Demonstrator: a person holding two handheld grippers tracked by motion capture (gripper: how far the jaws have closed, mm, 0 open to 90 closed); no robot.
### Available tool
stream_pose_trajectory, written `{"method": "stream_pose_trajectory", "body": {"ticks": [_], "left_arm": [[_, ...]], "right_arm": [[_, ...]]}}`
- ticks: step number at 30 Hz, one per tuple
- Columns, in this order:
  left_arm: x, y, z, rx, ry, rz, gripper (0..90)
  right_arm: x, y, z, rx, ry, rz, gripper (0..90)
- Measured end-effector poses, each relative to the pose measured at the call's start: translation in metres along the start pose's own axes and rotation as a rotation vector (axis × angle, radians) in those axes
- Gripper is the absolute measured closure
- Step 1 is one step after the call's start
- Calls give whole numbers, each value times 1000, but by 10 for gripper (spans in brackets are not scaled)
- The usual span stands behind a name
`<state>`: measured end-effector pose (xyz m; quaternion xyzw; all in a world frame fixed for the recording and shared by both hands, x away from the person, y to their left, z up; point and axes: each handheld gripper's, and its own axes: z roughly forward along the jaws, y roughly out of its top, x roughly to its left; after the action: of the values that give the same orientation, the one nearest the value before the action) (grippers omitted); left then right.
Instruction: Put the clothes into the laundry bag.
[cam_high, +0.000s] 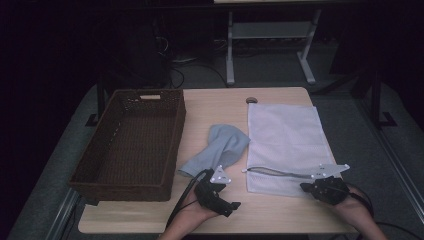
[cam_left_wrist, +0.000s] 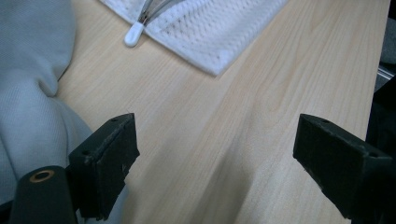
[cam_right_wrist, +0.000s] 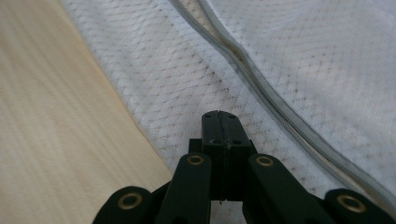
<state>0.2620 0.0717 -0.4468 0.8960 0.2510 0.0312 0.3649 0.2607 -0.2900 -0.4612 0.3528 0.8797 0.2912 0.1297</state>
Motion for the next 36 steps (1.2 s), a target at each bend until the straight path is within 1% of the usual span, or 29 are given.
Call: {"method": "stream_pose_trajectory", "body": {"ticks": [2, 3, 4, 5, 6, 12, 13, 14, 15, 16, 17, 18, 22, 23, 24, 25, 28, 29, 30, 33, 35, 36], "left_arm": [[0, 0, 0, -4, 1, -3, 132], [0, 0, -1, -4, 2, -3, 132], [0, 0, -1, -4, 2, -3, 132], [0, 0, -1, -3, 2, -3, 132], [0, 0, -1, -3, 2, -2, 132], [1, 0, -2, -8, 4, -7, 132], [1, 0, -2, -2, 6, -5, 132], [1, 0, -2, -2, 6, -5, 132], [1, 0, -2, -1, 6, -7, 132], [1, 0, -2, -1, 6, -7, 132], [1, 0, -1, 0, 6, -7, 132], [1, 0, -1, 0, 6, -7, 132], [1, 0, -1, 3, 8, -7, 132], [1, 0, -1, 8, 6, -6, 132], [1, 0, -1, 8, 6, -6, 132], [1, 0, -1, 8, 5, -8, 132], [1, 0, -1, 6, 3, -9, 132], [1, 0, -1, 4, 3, -11, 132], [1, 0, -1, 4, 3, -11, 132], [2, 0, -2, 4, 2, -12, 132], [2, -1, -2, 3, 1, -13, 132], [2, 0, -2, 3, 1, -13, 132]], "right_arm": [[5, 2, 1, 2, 14, -15, 900], [10, 4, 2, 1, 26, -30, 900], [10, 4, 2, 1, 26, -30, 900], [15, 5, 3, 4, 42, -42, 900], [15, 5, 3, 4, 42, -42, 900], [29, 10, 5, 5, 88, -78, 900], [35, 12, 6, 8, 104, -94, 900], [35, 12, 6, 8, 104, -94, 900], [38, 13, 7, 6, 112, -105, 900], [44, 15, 8, 8, 129, -114, 900], [46, 17, 9, 8, 138, -124, 900], [46, 17, 9, 8, 138, -124, 900], [57, 22, 12, 9, 166, -153, 900], [62, 24, 14, 8, 177, -166, 900], [62, 24, 14, 8, 177, -166, 900], [66, 27, 17, 3, 193, -176, 900], [70, 30, 19, 4, 206, -186, 900], [74, 33, 21, 2, 216, -199, 900], [74, 33, 21, 2, 216, -199, 900], [80, 35, 22, 0, 228, -213, 900], [83, 36, 24, -9, 242, -234, 899], [83, 36, 24, -9, 242, -234, 899]]}}
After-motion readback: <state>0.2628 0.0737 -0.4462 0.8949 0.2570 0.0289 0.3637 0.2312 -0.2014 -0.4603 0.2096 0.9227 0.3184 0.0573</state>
